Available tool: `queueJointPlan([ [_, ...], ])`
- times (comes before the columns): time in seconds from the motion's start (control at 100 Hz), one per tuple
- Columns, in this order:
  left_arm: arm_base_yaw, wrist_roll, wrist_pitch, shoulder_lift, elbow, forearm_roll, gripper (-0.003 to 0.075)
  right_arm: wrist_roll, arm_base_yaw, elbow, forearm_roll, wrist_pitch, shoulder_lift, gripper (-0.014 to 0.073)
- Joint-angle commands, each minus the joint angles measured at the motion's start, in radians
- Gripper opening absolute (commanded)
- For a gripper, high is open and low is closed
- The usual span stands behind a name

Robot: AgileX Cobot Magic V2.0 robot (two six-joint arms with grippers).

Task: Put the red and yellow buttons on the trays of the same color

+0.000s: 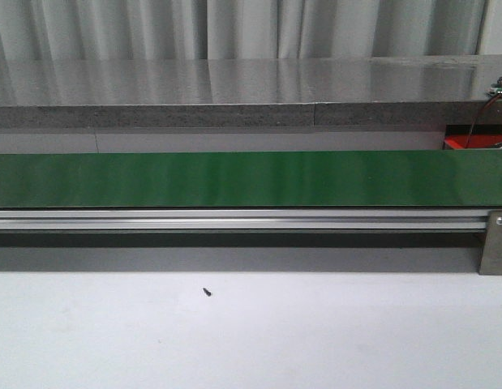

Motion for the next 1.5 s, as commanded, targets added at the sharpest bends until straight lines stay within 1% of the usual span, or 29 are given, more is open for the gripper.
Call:
queueJointPlan([
  [0.0, -0.009, -0.031, -0.109, -0.049, 0.023, 0.021, -0.0020, 0.000, -0.005, -0.018, -0.013, -0.086, -0.018, -0.0068],
  [0.05, -0.009, -0.041, -0.111, -0.088, 0.066, 0.025, -0.0020, 0.000, -0.005, -0.018, -0.013, -0.086, -0.018, -0.0068],
  [0.18, -0.009, -0.127, -0.111, -0.200, 0.163, 0.074, -0.0020, 0.000, -0.005, -0.018, -0.013, -0.086, -0.018, -0.0068],
  [0.33, -0.009, -0.136, -0.107, -0.335, 0.264, 0.076, -0.0020, 0.000, -0.005, -0.018, -0.013, -0.086, -0.018, -0.0068],
  [0.48, -0.009, -0.162, -0.104, -0.460, 0.328, 0.074, -0.0020, 0.000, -0.005, -0.018, -0.013, -0.086, -0.018, -0.0068],
  [0.62, -0.009, -0.203, -0.104, -0.528, 0.370, 0.072, -0.0020, 0.000, -0.005, -0.018, -0.013, -0.086, -0.018, -0.0068],
  [0.83, -0.014, -0.230, -0.111, -0.526, 0.406, 0.084, -0.0020, 0.000, -0.005, -0.018, -0.013, -0.085, -0.017, -0.0068],
  [0.88, -0.021, -0.253, -0.111, -0.526, 0.411, 0.098, -0.0020, 0.000, -0.005, -0.018, -0.013, -0.085, -0.017, -0.0068],
  [1.02, -0.047, -0.255, -0.128, -0.526, 0.430, 0.098, -0.0020, 0.000, -0.005, -0.018, -0.013, -0.084, -0.017, -0.0068],
  [1.17, -0.047, -0.267, -0.188, -0.526, 0.465, 0.098, -0.0020, 0.000, -0.005, -0.018, -0.013, -0.084, -0.017, -0.0068],
  [1.49, -0.047, -0.267, -0.179, -0.526, 0.465, 0.082, -0.0020, 0.000, -0.005, -0.018, -0.013, -0.084, -0.017, -0.0068],
])
